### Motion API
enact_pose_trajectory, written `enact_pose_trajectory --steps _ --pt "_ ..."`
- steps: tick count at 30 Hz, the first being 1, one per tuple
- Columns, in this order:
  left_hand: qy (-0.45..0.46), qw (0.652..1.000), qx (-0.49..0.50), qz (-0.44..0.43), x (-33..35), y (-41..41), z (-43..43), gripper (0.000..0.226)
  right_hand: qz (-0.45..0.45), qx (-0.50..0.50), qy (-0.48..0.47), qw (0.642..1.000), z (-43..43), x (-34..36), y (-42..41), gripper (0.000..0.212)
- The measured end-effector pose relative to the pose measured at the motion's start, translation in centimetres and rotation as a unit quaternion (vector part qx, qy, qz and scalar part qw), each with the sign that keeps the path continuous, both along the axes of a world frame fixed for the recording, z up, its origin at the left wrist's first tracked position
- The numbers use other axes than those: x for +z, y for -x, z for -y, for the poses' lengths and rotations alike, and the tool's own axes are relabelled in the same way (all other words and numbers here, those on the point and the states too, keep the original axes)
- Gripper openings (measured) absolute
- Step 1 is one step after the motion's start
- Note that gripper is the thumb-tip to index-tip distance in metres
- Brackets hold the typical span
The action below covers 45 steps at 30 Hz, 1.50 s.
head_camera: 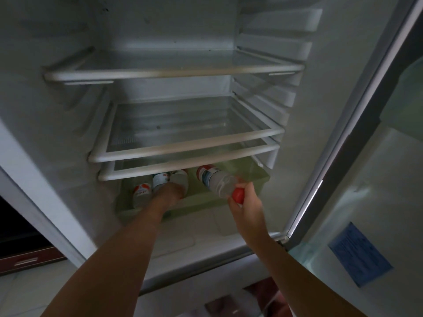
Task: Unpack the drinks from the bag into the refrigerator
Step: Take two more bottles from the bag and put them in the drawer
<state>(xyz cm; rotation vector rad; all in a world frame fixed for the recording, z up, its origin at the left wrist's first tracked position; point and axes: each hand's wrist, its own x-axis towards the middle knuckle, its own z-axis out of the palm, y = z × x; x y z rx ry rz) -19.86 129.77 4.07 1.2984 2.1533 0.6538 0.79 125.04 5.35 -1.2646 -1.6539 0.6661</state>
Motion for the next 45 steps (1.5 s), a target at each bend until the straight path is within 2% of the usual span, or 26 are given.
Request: enact_pose_trajectory --steps 2,3,4,5,6,9,12,14,16,22,29,34,38,40,42,45 --pt "0.031 0.998 -0.044 -0.018 -0.6 -0.2 -0.1 0.022 -0.003 0.002 0.000 1.000 -0.1 -0.1 0.0 0.015" --pt "0.038 0.998 -0.041 -0.033 -1.1 0.0 -0.2 0.015 -0.004 0.003 0.002 1.000 -0.1 -0.1 0.0 0.015" --pt "0.026 0.998 -0.033 -0.049 -1.6 0.4 -0.3 0.020 -0.003 0.004 0.004 1.000 -0.1 0.0 0.0 0.015" --pt "0.004 0.996 -0.032 -0.080 -1.4 0.3 0.3 0.039 -0.002 0.004 0.005 1.000 0.0 0.0 0.0 0.017" --pt "0.002 0.995 -0.047 -0.085 -1.8 0.4 0.5 0.047 0.000 0.003 0.002 1.000 0.0 0.1 0.0 0.019" --pt "-0.002 0.975 -0.117 -0.187 -0.8 -0.6 2.4 0.036 -0.003 -0.002 -0.003 1.000 0.1 0.2 -0.1 0.020" --pt "-0.073 0.955 -0.107 -0.268 -1.5 -0.4 3.8 0.043 -0.019 0.004 0.024 1.000 0.2 0.3 -0.1 0.019" --pt "-0.061 0.936 -0.107 -0.330 -2.6 0.2 4.4 0.055 -0.027 0.005 0.025 0.999 0.2 0.4 -0.1 0.018" --pt "-0.075 0.922 -0.094 -0.367 -2.9 0.4 5.7 0.057 -0.032 -0.001 0.007 0.999 0.2 0.4 0.1 0.029" --pt "-0.121 0.904 -0.080 -0.402 -4.1 0.7 7.7 0.054 -0.051 -0.015 -0.006 0.999 0.0 0.3 0.8 0.029" --pt "-0.077 0.912 -0.088 -0.393 -4.9 1.0 7.4 0.055 -0.019 0.000 0.010 1.000 -2.3 1.1 2.2 0.034" --pt "-0.099 0.905 -0.082 -0.405 -4.9 1.2 7.4 0.055 0.015 0.039 0.059 0.997 -5.0 1.4 3.7 0.011" --pt "-0.093 0.905 -0.074 -0.408 -4.9 1.4 7.2 0.057 0.016 0.043 0.037 0.998 -6.5 0.7 5.4 0.009" --pt "-0.093 0.903 -0.072 -0.412 -5.0 1.5 7.2 0.058 0.050 0.049 0.011 0.998 -7.5 0.3 5.9 0.015" --pt "-0.104 0.901 -0.076 -0.414 -5.2 1.5 7.1 0.061 0.103 0.060 0.033 0.992 -8.1 0.2 6.2 0.015" --pt "-0.113 0.896 -0.077 -0.422 -5.2 1.5 7.1 0.067 0.119 0.042 0.018 0.992 -9.0 -0.3 6.1 0.016"
